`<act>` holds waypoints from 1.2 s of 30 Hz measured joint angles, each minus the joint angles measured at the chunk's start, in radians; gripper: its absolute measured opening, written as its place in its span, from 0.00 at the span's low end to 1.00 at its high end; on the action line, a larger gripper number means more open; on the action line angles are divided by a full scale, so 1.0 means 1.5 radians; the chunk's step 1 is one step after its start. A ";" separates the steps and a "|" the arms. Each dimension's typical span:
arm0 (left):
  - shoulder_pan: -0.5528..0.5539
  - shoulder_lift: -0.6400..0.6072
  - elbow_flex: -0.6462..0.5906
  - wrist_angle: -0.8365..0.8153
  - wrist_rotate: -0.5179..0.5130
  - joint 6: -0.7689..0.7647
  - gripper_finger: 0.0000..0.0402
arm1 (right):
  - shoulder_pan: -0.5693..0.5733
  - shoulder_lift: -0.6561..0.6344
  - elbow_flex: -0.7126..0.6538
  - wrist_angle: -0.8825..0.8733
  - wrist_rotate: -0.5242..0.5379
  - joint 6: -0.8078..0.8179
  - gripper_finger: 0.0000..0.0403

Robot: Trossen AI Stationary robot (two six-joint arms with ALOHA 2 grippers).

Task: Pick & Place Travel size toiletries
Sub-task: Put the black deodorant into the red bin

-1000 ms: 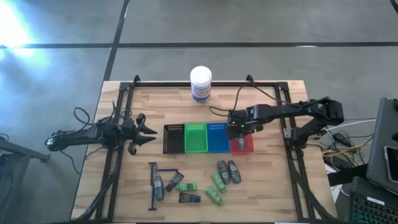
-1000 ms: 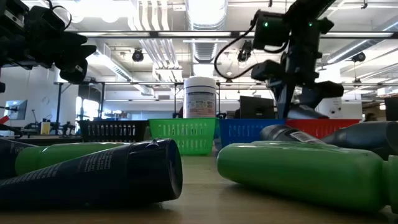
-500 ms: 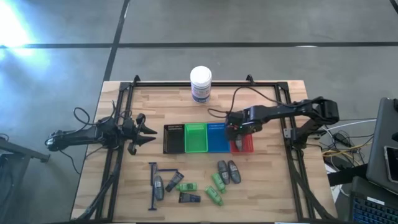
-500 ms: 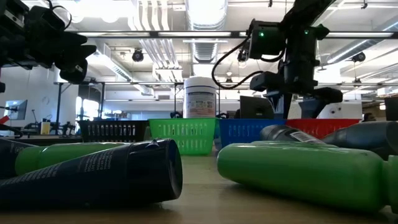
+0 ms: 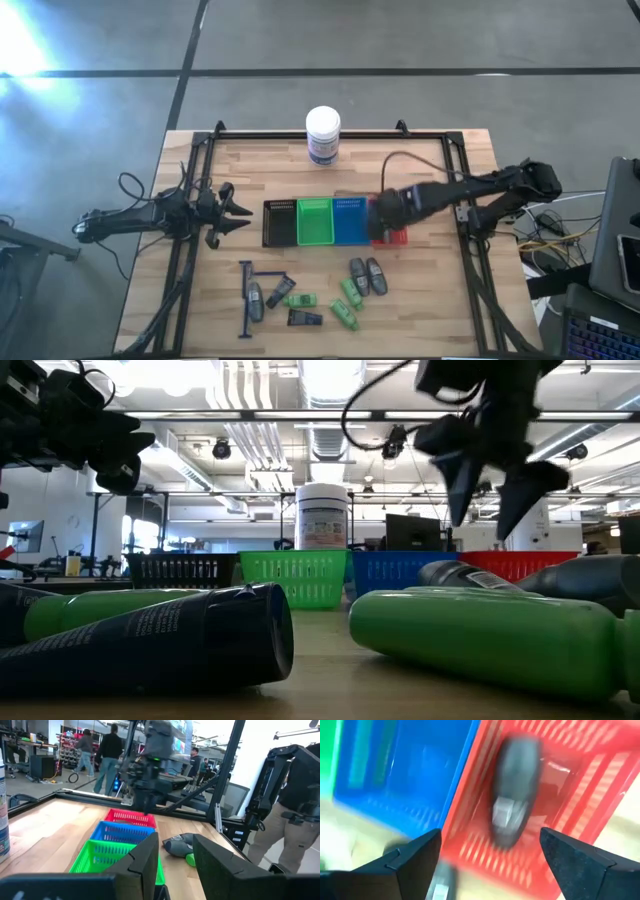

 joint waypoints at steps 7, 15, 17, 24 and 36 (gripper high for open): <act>0.000 0.000 0.000 0.000 0.000 0.000 0.31 | 0.161 0.028 0.000 0.047 -0.004 0.164 0.82; 0.000 0.000 0.000 0.000 0.000 0.000 0.31 | 0.239 0.102 0.000 0.087 -0.022 0.249 0.81; 0.000 0.000 0.000 0.000 0.000 0.000 0.31 | 0.247 0.117 0.004 0.088 -0.026 0.251 0.82; 0.000 0.000 0.000 0.000 0.000 0.000 0.31 | 0.259 0.173 0.047 0.099 -0.028 0.235 0.87; 0.000 0.000 0.000 0.000 0.000 0.000 0.31 | 0.256 0.253 0.067 0.096 -0.041 0.206 0.83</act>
